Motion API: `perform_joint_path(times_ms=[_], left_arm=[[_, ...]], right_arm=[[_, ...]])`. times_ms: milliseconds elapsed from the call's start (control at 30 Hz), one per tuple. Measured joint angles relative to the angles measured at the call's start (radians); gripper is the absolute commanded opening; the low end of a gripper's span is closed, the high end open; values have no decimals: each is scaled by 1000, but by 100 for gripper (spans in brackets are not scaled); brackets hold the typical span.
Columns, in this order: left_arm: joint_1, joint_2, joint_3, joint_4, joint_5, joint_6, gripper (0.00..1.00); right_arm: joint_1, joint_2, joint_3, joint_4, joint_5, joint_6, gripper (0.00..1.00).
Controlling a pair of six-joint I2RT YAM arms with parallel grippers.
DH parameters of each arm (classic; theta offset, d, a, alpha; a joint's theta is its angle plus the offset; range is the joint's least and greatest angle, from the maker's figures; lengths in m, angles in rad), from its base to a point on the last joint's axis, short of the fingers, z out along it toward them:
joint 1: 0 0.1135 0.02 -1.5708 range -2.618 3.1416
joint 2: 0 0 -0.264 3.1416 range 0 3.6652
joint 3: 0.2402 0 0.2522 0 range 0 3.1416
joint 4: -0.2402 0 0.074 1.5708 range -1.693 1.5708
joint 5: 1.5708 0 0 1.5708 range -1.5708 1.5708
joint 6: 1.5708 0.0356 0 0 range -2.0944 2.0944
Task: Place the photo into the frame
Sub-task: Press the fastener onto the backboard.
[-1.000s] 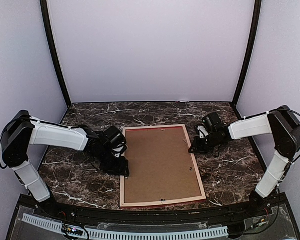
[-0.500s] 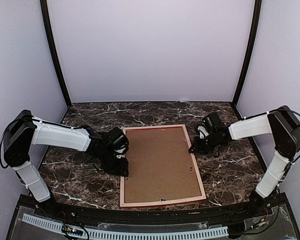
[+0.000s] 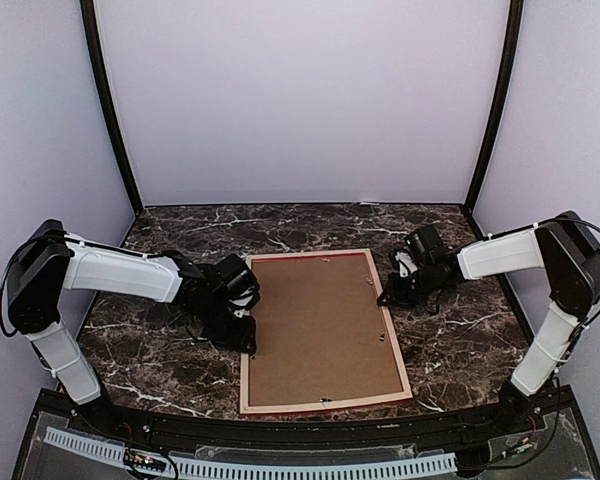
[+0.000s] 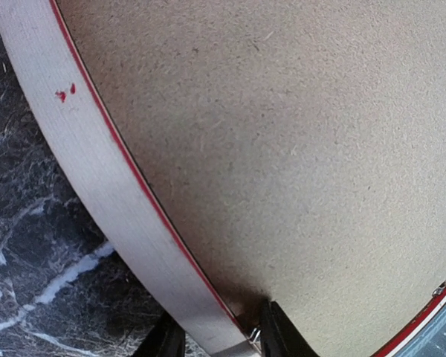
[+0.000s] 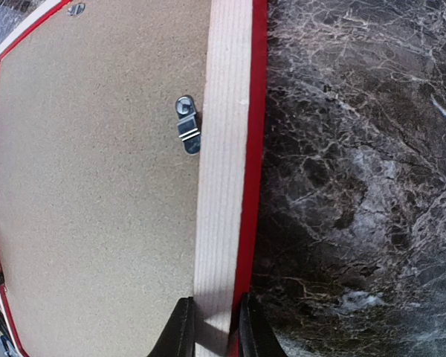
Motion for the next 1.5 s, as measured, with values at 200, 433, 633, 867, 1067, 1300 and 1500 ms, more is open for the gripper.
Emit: perform_joint_path(times_ms=[200, 433, 633, 867, 1067, 1300, 1500], left_arm=[[1, 0, 4, -11, 17, 31, 36], [11, 0, 9, -31, 42, 63, 49], [48, -1, 19, -62, 76, 82, 61], [119, 0, 34, -61, 88, 84, 61], [171, 38, 66, -19, 95, 90, 56], [177, 106, 129, 18, 98, 102, 39], [174, 121, 142, 32, 94, 106, 31]], right_arm=[[0, 0, 0, 0, 0, -2, 0], [0, 0, 0, 1, -5, -6, 0], [0, 0, 1, 0, -6, -10, 0], [0, 0, 1, 0, -7, -10, 0], [0, -8, -11, 13, -6, -6, 0], [1, -42, -52, 34, -3, 14, 5], [8, -95, -92, -3, 19, 30, 41]])
